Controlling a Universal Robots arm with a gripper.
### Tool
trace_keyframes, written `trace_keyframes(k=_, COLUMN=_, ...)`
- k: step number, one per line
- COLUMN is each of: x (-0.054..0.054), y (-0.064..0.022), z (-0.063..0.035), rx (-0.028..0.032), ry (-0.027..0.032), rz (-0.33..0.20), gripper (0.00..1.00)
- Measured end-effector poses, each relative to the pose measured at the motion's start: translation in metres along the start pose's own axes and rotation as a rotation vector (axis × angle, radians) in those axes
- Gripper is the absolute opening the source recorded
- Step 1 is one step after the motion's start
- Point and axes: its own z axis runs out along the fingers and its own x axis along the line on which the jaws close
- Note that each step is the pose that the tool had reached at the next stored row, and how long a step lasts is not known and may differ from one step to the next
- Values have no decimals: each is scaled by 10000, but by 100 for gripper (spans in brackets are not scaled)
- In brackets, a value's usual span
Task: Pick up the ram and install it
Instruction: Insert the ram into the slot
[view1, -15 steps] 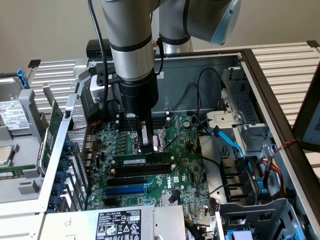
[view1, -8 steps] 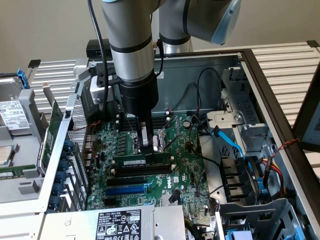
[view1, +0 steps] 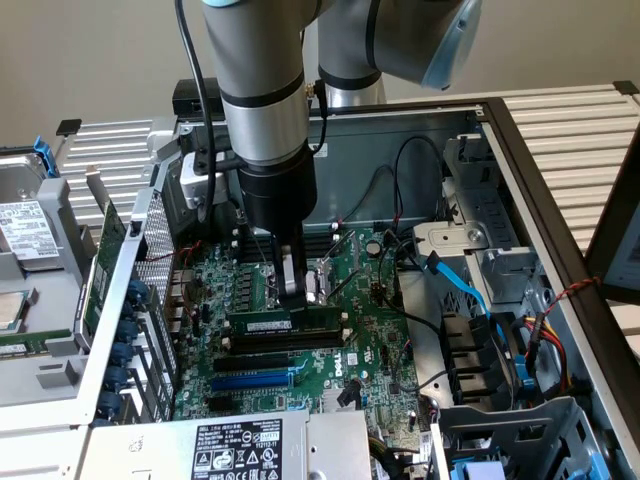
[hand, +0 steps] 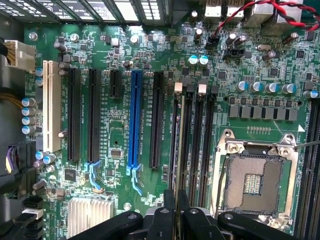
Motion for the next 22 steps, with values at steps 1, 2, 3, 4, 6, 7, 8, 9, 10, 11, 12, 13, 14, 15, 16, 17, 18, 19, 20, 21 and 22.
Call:
trace_keyframes(k=1, x=0, y=0, z=1, rx=1, ry=-1, rz=1, gripper=14)
trace_keyframes(k=2, x=0, y=0, z=1, rx=1, ry=-2, rz=1, gripper=14)
trace_keyframes(k=3, x=0, y=0, z=2, rx=1, ry=-1, rz=1, gripper=14)
trace_keyframes(k=4, x=0, y=0, z=2, rx=1, ry=-1, rz=0, gripper=14)
trace_keyframes(k=6, x=0, y=-1, z=2, rx=6, ry=-2, rz=-9, gripper=14)
trace_keyframes(k=7, x=1, y=-1, z=2, rx=9, ry=-3, rz=-14, gripper=14)
trace_keyframes(k=8, x=1, y=0, z=2, rx=12, ry=-4, rz=-20, gripper=14)
trace_keyframes(k=9, x=1, y=-1, z=2, rx=13, ry=-3, rz=-21, gripper=14)
trace_keyframes(k=10, x=1, y=-1, z=3, rx=14, ry=-3, rz=-23, gripper=14)
trace_keyframes(k=11, x=1, y=0, z=3, rx=15, ry=-3, rz=-24, gripper=14)
trace_keyframes(k=12, x=2, y=0, z=3, rx=16, ry=-4, rz=-24, gripper=14)
trace_keyframes(k=13, x=4, y=1, z=3, rx=16, ry=-3, rz=-22, gripper=14)
trace_keyframes(k=14, x=7, y=1, z=4, rx=19, ry=-3, rz=-22, gripper=14)
trace_keyframes(k=15, x=8, y=0, z=4, rx=20, ry=-3, rz=-22, gripper=14)
trace_keyframes(k=16, x=8, y=0, z=4, rx=26, ry=-3, rz=-22, gripper=14)
trace_keyframes(k=17, x=8, y=-1, z=6, rx=34, ry=-3, rz=-22, gripper=14)
trace_keyframes(k=18, x=8, y=0, z=8, rx=45, ry=-3, rz=-22, gripper=14)
trace_keyframes(k=19, x=8, y=0, z=10, rx=56, ry=-1, rz=-22, gripper=14)
trace_keyframes(k=20, x=8, y=0, z=10, rx=62, ry=0, rz=-20, gripper=14)
trace_keyframes(k=21, x=8, y=0, z=10, rx=67, ry=0, rz=-20, gripper=14)
trace_keyframes(k=22, x=8, y=0, z=11, rx=72, ry=-1, rz=-20, gripper=14)
